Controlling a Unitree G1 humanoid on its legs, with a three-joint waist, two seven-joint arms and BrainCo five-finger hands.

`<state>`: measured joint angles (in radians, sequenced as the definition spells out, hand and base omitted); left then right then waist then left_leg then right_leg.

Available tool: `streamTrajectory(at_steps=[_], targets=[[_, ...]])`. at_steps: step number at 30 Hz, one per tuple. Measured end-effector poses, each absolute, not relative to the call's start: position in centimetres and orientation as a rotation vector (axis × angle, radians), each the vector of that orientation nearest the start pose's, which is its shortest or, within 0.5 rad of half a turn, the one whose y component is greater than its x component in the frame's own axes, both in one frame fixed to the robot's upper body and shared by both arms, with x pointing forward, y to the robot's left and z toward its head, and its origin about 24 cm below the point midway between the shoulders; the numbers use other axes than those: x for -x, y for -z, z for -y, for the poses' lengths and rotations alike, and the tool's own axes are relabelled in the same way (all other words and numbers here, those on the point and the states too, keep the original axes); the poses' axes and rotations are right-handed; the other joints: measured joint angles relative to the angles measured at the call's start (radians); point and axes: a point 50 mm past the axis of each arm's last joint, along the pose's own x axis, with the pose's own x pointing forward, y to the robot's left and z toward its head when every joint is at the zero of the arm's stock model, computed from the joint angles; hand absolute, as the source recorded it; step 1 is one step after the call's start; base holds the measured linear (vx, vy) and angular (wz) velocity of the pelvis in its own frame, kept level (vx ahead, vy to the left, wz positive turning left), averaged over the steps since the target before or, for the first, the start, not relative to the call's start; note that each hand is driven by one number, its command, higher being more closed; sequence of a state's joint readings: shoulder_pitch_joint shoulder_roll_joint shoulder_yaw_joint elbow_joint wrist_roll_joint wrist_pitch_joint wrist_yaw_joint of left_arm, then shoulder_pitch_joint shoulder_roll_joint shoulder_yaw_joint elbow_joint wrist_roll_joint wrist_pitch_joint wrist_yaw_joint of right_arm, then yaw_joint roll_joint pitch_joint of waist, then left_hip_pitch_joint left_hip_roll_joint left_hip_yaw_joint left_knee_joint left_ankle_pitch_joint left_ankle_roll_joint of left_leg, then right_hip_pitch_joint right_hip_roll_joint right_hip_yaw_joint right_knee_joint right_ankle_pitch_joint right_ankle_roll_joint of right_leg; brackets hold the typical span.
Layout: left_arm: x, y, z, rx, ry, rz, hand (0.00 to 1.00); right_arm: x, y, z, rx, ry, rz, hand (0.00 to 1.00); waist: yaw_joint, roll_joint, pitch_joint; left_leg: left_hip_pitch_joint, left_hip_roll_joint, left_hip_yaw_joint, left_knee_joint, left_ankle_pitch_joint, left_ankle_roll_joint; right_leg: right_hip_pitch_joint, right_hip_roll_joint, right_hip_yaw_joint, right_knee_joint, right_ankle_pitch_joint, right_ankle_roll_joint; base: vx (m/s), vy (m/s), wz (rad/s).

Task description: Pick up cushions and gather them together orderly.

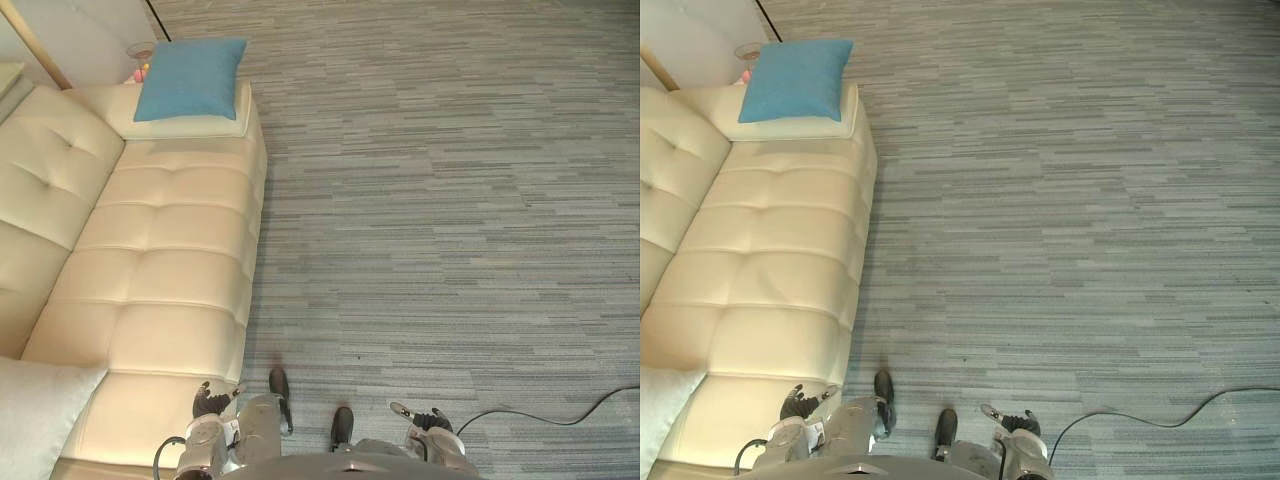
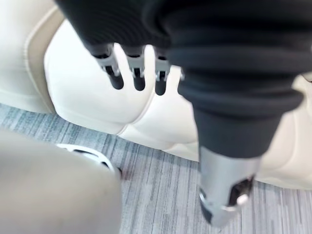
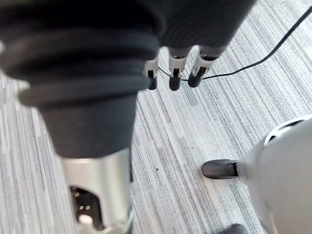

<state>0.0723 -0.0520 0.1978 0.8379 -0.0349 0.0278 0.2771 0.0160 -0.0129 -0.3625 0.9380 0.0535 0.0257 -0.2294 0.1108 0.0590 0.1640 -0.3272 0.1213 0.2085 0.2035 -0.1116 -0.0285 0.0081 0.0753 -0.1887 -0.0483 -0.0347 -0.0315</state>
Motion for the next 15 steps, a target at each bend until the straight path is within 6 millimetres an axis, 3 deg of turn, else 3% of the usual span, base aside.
streamTrajectory(at_steps=[2, 4, 6, 7, 9, 10, 11, 12, 15], targets=[[-12.9, 14.3, -17.8, 0.042, -0.466, -0.966, 0.00, -12.3, 14.6, 21.6, -0.104, 0.589, -0.986, 0.00, 0.001, -0.005, -0.012, -0.002, -0.015, -0.023, 0.013, 0.055, 0.043, 0.004, -0.009, 0.038, 0.030, -0.035, 0.033, 0.26, 0.116, -0.40], [-12.6, 14.4, -18.1, 0.047, -0.485, -0.972, 0.00, -12.0, 14.7, 21.4, -0.106, 0.587, -0.993, 0.00, 0.007, -0.013, -0.032, 0.025, -0.036, -0.006, 0.041, 0.066, 0.059, -0.037, -0.050, 0.070, 0.166, -0.128, 0.066, 0.42, 0.199, -0.55], [-11.8, 14.7, -18.8, 0.024, -0.495, -0.994, 0.00, -10.4, 15.2, 21.0, -0.111, 0.590, -1.041, 0.00, 0.001, -0.069, -0.071, 0.055, -0.089, 0.023, 0.059, 0.024, 0.068, -0.119, -0.116, 0.098, 0.426, -0.233, 0.156, 0.39, 0.158, -0.33], [-11.6, 14.7, -19.3, 0.007, -0.497, -1.001, 0.00, -11.0, 15.1, 20.7, -0.113, 0.580, -1.031, 0.00, -0.008, -0.087, -0.068, 0.096, -0.108, 0.045, 0.065, 0.005, 0.077, -0.200, -0.158, 0.125, 0.694, -0.240, 0.221, 0.36, 0.119, -0.08], [-11.5, 14.7, -19.7, -0.023, -0.489, -1.010, 0.00, -11.0, 15.2, 20.9, -0.096, 0.572, -1.042, 0.00, -0.024, -0.088, -0.056, 0.181, -0.118, 0.042, 0.093, -0.046, 0.104, -0.240, -0.188, 0.114, 0.971, -0.174, 0.261, 0.49, 0.103, 0.09], [-11.5, 14.7, -19.7, -0.029, -0.486, -1.010, 0.00, -11.1, 15.2, 20.9, -0.094, 0.569, -1.039, 0.00, -0.025, -0.084, -0.048, 0.212, -0.121, 0.041, 0.090, -0.060, 0.111, -0.240, -0.199, 0.099, 1.020, -0.167, 0.247, 0.58, 0.090, 0.11], [-11.4, 14.8, -19.7, -0.036, -0.485, -1.015, 0.00, -11.4, 15.1, 20.9, -0.092, 0.567, -1.031, 0.00, -0.028, -0.078, -0.034, 0.284, -0.127, 0.034, 0.063, -0.092, 0.113, -0.252, -0.238, 0.043, 1.110, -0.175, 0.172, 0.43, 0.034, -0.01], [-11.3, 14.8, -19.6, -0.038, -0.487, -1.017, 0.00, -11.6, 15.0, 21.0, -0.092, 0.566, -1.025, 0.00, -0.030, -0.079, -0.026, 0.339, -0.129, 0.032, 0.037, -0.112, 0.110, -0.274, -0.258, 0.006, 1.132, -0.192, 0.141, 0.40, 0.018, -0.04], [-11.4, 14.8, -19.5, -0.037, -0.485, -1.020, 0.00, -12.0, 14.9, 21.3, -0.092, 0.572, -1.010, 0.00, -0.055, -0.074, -0.015, 0.449, -0.121, 0.020, -0.021, -0.151, 0.103, -0.346, -0.255, -0.074, 0.988, -0.253, 0.085, 0.45, -0.072, 0.05]])
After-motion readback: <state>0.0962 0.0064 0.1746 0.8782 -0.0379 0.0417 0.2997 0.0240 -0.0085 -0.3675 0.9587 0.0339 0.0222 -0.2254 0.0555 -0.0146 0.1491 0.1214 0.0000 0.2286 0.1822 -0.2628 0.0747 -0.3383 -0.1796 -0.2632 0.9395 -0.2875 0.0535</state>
